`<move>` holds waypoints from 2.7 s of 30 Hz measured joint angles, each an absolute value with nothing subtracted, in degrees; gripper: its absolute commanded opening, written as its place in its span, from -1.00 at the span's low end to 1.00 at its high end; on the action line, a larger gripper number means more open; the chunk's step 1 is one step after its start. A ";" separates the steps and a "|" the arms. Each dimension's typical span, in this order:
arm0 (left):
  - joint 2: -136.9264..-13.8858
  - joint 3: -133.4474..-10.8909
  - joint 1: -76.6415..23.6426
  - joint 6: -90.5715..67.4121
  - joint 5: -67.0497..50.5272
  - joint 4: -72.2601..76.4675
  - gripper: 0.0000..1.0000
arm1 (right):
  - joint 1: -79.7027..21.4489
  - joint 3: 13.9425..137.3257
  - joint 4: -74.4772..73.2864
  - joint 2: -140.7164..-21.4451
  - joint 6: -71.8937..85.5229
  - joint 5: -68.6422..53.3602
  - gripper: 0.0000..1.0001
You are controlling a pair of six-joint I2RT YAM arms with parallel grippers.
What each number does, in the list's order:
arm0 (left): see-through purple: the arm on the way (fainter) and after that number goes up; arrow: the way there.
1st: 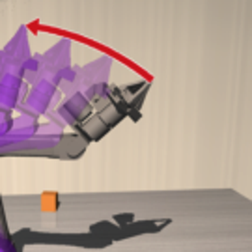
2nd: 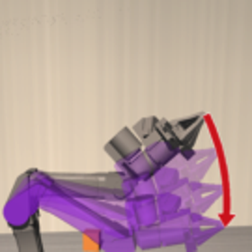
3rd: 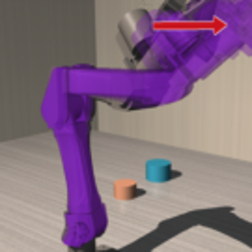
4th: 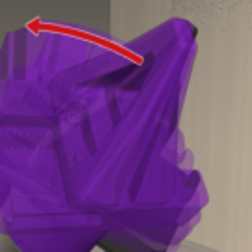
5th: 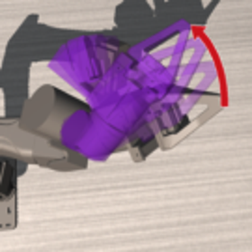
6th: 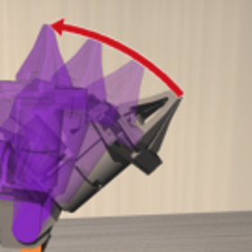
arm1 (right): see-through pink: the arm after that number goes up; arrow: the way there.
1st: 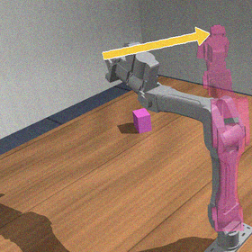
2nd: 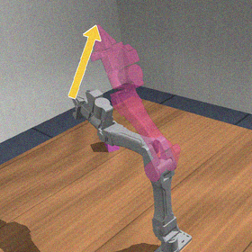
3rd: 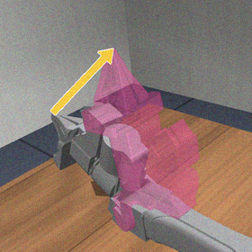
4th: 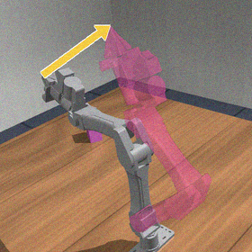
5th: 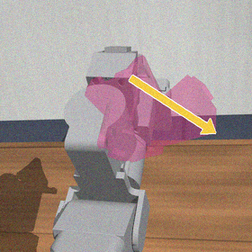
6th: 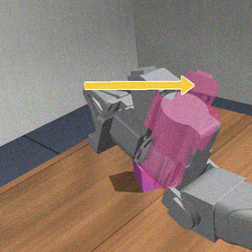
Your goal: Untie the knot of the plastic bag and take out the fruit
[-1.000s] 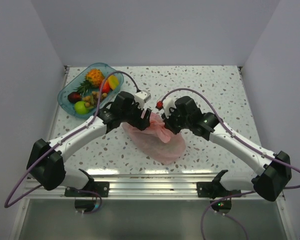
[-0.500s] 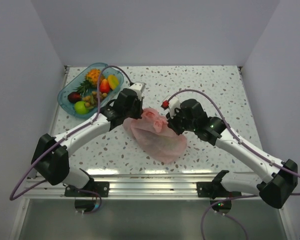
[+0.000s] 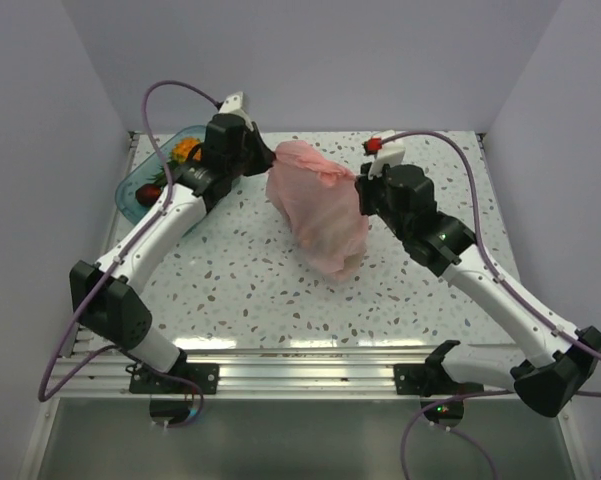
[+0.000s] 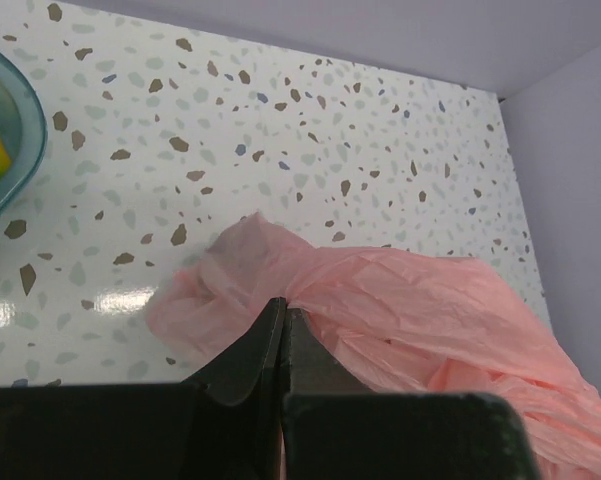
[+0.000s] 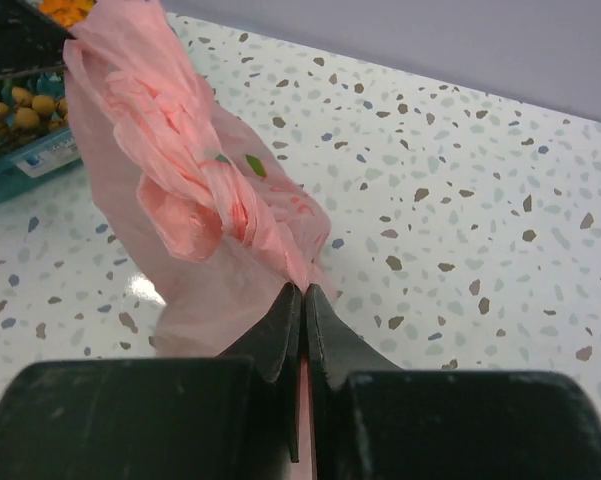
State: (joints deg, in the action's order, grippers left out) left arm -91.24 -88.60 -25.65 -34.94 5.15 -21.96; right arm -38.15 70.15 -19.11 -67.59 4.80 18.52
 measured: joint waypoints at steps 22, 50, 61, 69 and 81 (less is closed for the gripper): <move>-65.21 -37.15 -21.50 -54.24 5.13 -12.75 -1.00 | -35.99 44.51 -28.82 -52.49 22.98 7.03 -0.41; -58.85 -49.50 -28.21 -21.47 0.97 -22.22 0.94 | -50.68 80.40 -44.10 -83.00 -7.70 12.08 0.64; -58.59 -49.04 -30.57 -22.09 1.30 -21.96 0.95 | -51.90 74.26 -37.85 -84.34 -7.53 20.45 -0.34; -59.55 -49.39 -31.66 -21.76 1.32 -21.98 0.96 | -51.92 68.58 -36.38 -80.12 -3.29 20.25 -0.95; -67.77 -58.06 -35.57 -12.73 -1.04 -20.01 1.00 | -51.90 53.10 -23.86 -59.02 10.85 16.53 -1.00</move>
